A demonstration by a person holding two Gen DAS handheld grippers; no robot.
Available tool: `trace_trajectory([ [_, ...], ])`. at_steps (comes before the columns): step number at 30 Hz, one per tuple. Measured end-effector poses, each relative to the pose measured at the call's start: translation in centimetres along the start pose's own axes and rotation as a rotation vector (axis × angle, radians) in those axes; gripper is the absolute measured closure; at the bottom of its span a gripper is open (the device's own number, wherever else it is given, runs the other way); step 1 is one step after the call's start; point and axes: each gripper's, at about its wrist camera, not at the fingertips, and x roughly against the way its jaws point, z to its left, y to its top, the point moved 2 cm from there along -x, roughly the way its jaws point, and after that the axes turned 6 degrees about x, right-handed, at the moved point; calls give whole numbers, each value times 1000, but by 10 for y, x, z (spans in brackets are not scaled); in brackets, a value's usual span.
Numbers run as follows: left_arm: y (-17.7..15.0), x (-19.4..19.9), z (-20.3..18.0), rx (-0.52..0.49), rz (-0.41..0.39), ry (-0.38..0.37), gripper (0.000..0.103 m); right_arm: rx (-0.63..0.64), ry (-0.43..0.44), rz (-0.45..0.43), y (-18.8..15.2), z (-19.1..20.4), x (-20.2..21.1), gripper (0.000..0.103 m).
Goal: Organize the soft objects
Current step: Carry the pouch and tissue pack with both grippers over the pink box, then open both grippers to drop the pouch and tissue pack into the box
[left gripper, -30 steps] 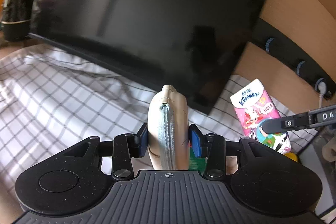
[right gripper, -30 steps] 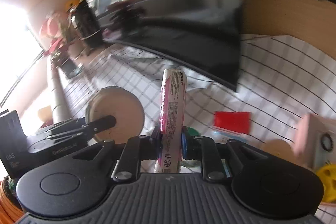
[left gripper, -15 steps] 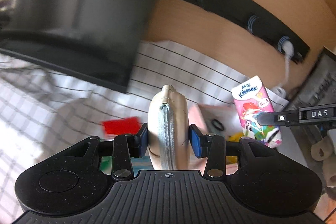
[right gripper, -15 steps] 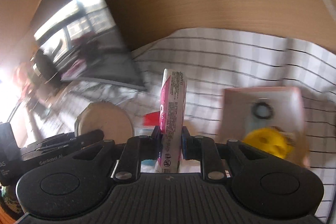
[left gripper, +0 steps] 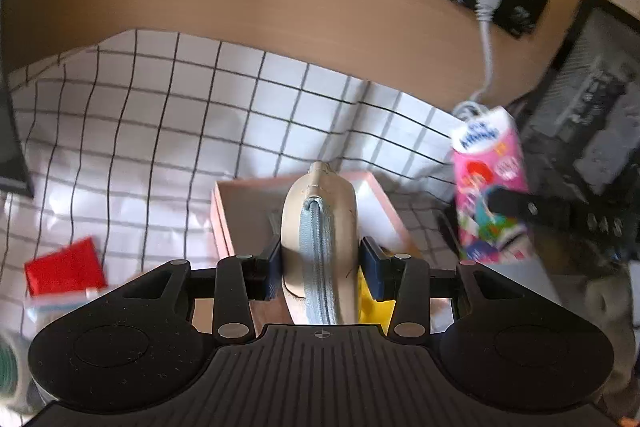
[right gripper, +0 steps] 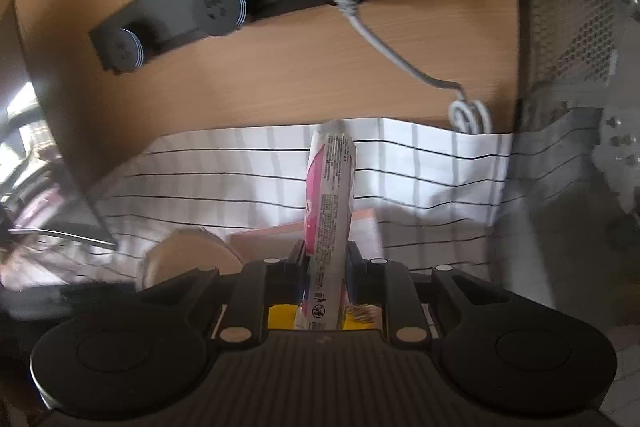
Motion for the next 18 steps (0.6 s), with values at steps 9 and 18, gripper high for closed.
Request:
trace_trajectory([
  [9,20,-61,12,49,91,13,58,27,-52,41,-13,1,-62,84],
  [18,19,-71,32,54,110,-3,58,-49,60,123,-19,3,-99,81],
])
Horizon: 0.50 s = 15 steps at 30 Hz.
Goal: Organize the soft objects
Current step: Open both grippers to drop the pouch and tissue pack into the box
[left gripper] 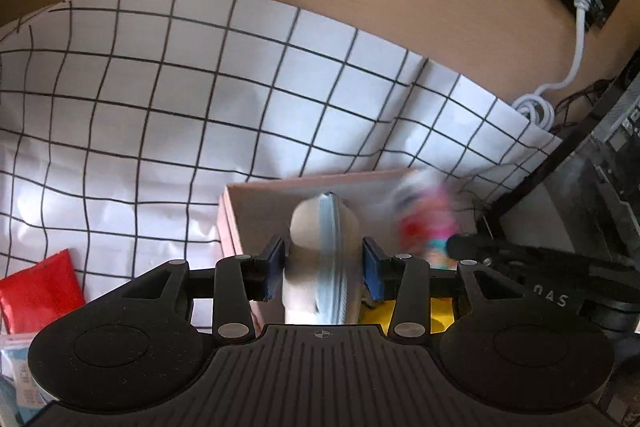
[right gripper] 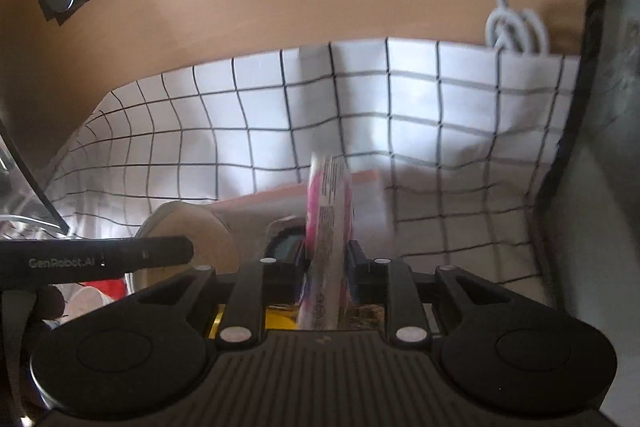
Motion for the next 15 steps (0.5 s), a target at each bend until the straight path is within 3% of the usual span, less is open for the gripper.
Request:
trace_trajectory([
  [7,2,5,-4,-9,-12,-43,58,58,-39,24,-3,18,-10,81],
  [11,3,4,-12,-59,-35,-18,63,58,-62,0,-1,13,-1,81],
  [15,6,0,-22,-141,-70,62,63,50,-65,-13,1,9,7,81],
])
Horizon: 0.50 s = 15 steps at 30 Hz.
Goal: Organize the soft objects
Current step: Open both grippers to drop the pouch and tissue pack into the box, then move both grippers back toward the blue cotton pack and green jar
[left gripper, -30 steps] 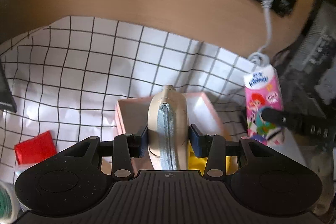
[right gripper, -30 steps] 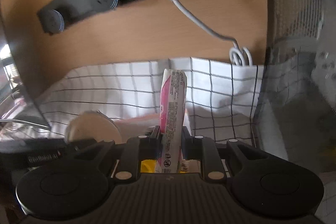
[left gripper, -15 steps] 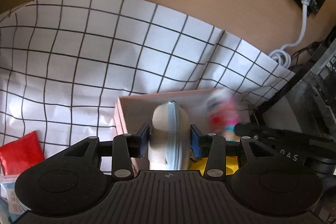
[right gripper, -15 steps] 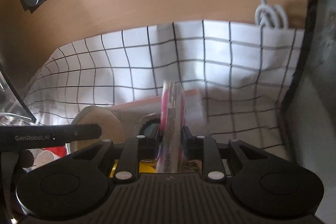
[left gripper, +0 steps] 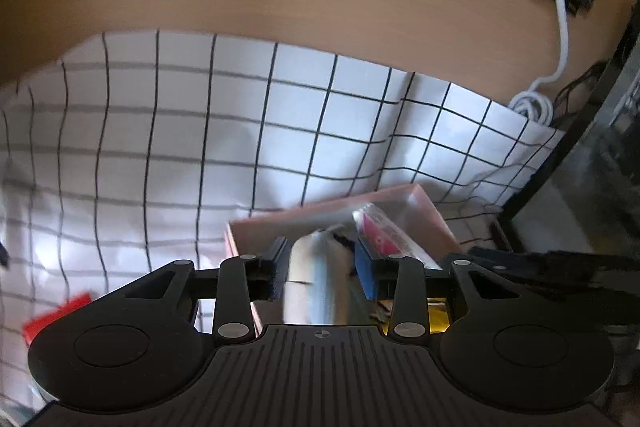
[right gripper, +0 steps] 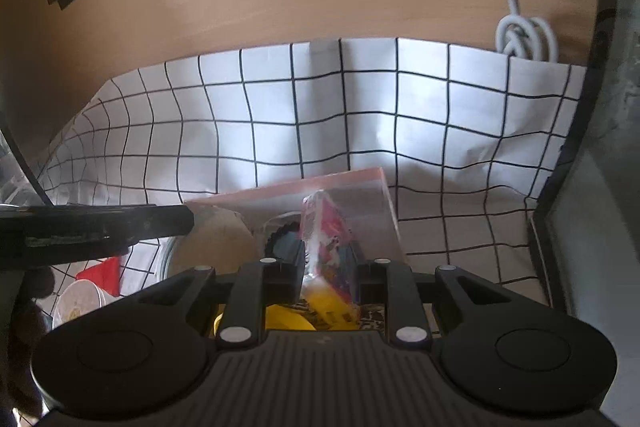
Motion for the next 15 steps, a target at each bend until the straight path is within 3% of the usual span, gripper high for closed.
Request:
trace_trajectory([
  [4,0,-1,-9,-35,13,-16,63,-8,4,7,-3,-2,2,81],
  [12,-12,17,-22,-119,11,35,63,0,-3,-14,-3,7,23,81],
  [15,-18,34,-17,-112,-5,24,63,7,-12,-30,0,18,40,71],
])
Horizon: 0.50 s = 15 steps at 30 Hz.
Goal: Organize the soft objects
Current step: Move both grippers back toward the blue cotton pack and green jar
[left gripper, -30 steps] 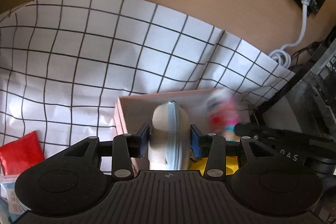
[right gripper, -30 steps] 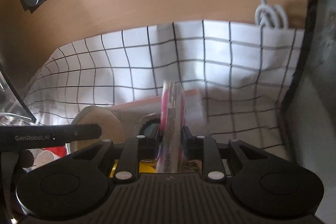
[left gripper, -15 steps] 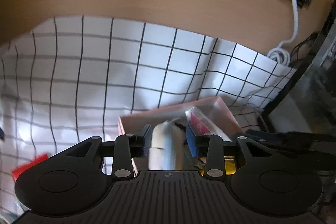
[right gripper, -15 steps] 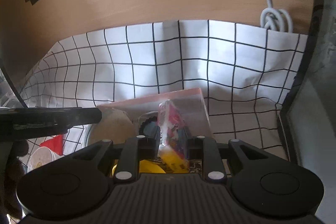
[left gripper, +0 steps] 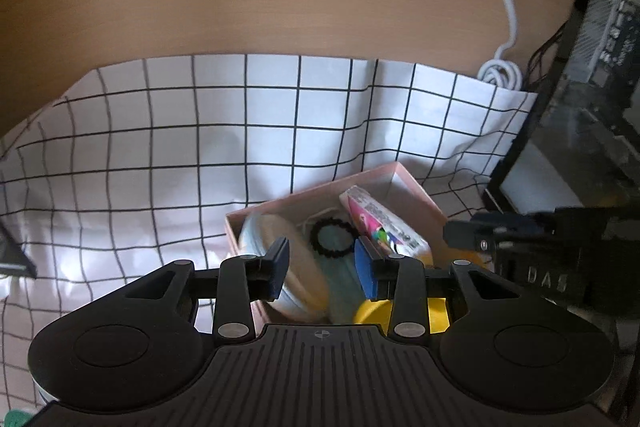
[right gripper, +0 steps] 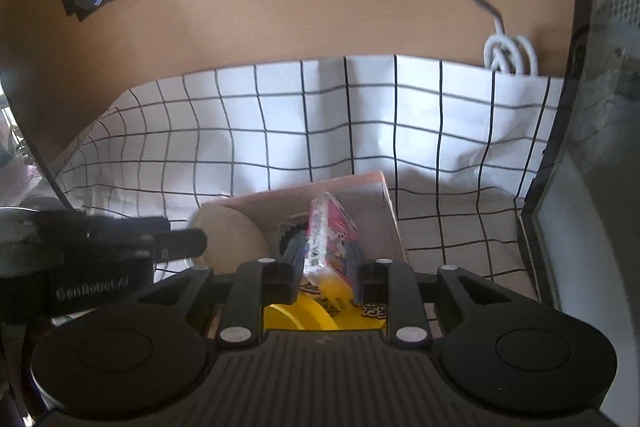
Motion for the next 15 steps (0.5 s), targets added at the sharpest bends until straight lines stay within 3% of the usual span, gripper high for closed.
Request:
trace_trajectory([
  [4,-14,37,26,49,-33,-80,63,34,6,-33,7,25,28,61],
  [6,-21,61,49,72,-53,-86,63,49,22,-46,13,43,40,55],
  [15,-57,166,185,235,-163,107,64,218,159,-91,44,179,65,53],
])
